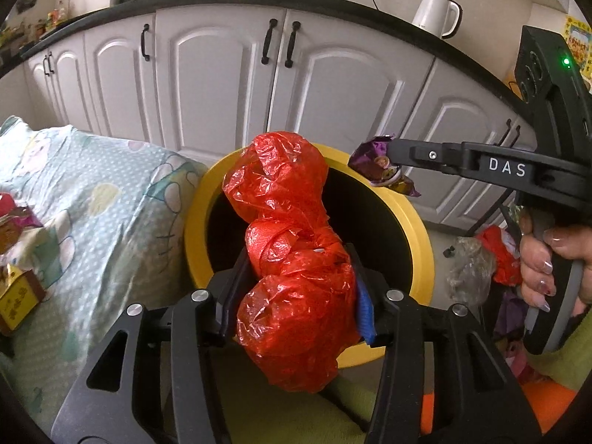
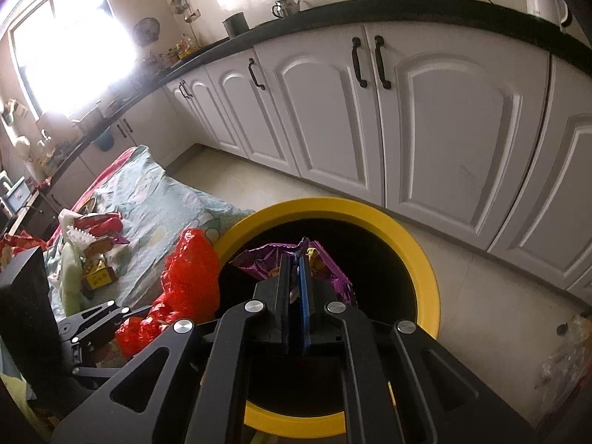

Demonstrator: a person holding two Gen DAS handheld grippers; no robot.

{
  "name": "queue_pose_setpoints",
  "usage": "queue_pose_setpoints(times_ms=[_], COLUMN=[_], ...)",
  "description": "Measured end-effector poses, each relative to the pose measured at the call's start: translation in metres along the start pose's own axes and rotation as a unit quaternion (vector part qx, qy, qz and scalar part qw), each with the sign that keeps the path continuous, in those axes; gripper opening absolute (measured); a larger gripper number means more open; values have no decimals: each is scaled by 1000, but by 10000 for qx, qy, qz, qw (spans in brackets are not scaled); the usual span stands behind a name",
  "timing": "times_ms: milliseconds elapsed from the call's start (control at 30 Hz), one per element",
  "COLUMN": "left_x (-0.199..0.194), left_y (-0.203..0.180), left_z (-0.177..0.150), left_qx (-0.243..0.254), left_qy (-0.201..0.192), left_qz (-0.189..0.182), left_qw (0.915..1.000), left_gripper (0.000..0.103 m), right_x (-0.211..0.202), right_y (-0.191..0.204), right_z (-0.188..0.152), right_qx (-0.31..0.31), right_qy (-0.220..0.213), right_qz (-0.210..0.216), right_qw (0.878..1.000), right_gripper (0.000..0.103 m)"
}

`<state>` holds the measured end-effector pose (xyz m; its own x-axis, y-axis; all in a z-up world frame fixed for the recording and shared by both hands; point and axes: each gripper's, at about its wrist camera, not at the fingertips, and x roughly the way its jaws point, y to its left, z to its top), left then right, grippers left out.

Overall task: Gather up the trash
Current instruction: 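Carry the red bag with the left gripper while the right gripper carries the wrapper to the bin, then open the left gripper over the bin while the right gripper releases the wrapper inside, then move both grippers back from the bin to the trash on the bed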

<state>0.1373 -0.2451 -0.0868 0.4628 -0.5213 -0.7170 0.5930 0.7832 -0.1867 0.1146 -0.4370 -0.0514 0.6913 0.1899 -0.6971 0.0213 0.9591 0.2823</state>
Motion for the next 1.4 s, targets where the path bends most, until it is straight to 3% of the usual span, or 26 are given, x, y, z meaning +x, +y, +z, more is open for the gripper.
queue_pose_setpoints(times_ms=[100,267,333,400,500,600,933,1200,1300,1400], left_x=[5,3,-2,-6,-12,-25,-79,-110,-121,-129], left_y=[2,7,11,14,19,24,50,71,77,82], left_z=[0,-1,-2,-2,-3,-2,-3,-8,-10,-12], left_qx=[-48,-181,-252,-324,-416,-534,-851,-1136,-1202,-1239], left_qy=[23,5,-56,-129,-224,-346,-971,-1291,-1407,-1493], left_qz=[-27,-53,-41,-29,64,147,712,935,1012,1099], left_qw=[10000,9998,9997,9994,9989,9979,9891,9807,9775,9748], left_gripper=[46,65,77,83,91,92,92,92,92,92], right_x=[3,7,8,8,6,4,-13,-24,-28,-32], right_y=[-2,-8,-10,-11,-10,-7,29,68,80,93], right_z=[-1,-1,-1,-1,0,1,3,-1,-3,-4], right_qx=[61,179,224,254,235,207,-316,-868,-1051,-1244], right_qy=[42,72,62,39,-10,-78,-394,-581,-655,-715], right_qz=[-19,-79,-113,-142,-177,-233,-209,-160,-143,-126], right_qw=[10000,9998,9997,9996,9996,9995,9985,9944,9922,9896], right_gripper=[9,12,18,28,34,45,48,57,69,70])
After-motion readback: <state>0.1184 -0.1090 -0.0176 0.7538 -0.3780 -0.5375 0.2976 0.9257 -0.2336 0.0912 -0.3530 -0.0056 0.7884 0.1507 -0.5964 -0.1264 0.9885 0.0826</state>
